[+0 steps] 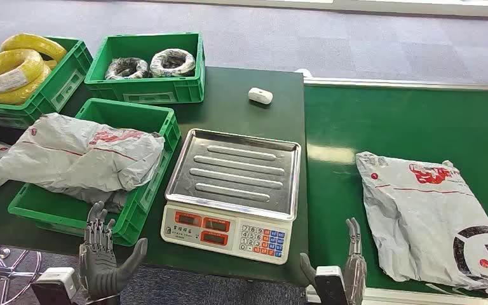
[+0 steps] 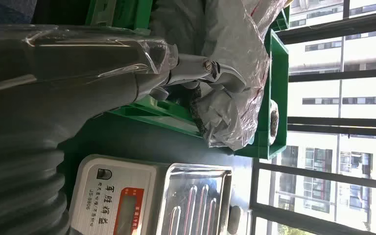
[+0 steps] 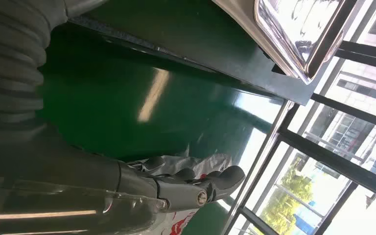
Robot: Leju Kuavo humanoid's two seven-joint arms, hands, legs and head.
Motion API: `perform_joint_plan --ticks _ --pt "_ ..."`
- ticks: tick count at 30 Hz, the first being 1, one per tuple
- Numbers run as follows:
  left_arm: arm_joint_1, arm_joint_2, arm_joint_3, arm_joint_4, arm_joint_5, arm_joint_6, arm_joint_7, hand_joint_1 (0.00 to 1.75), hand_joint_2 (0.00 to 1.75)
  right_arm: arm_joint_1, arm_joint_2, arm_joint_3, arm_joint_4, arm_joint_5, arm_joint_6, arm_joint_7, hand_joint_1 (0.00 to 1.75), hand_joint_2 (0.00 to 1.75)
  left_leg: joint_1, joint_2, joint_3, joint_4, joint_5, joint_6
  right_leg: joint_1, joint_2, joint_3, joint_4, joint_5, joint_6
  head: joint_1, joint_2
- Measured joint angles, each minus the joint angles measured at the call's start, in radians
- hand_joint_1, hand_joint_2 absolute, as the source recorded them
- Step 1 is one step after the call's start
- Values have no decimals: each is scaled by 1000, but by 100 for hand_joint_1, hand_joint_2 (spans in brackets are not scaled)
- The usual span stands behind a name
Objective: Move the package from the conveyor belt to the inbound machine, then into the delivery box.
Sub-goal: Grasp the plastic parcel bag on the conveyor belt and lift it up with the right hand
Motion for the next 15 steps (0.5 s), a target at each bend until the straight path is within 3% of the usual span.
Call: perform_joint_plan --ticks 8,15 --pt "0 8 -9 -2 6 21 -4 0 175 10 2 -30 -21 59 1 7 0 175 0 0 0 0 0 0 0 0 0 0 0 0 0 0" --pt "0 36 -36 -59 -68 22 19 0 175 -5 -14 -204 -157 231 110 135 0 175 0 0 0 0 0 0 0 0 0 0 0 0 0 0"
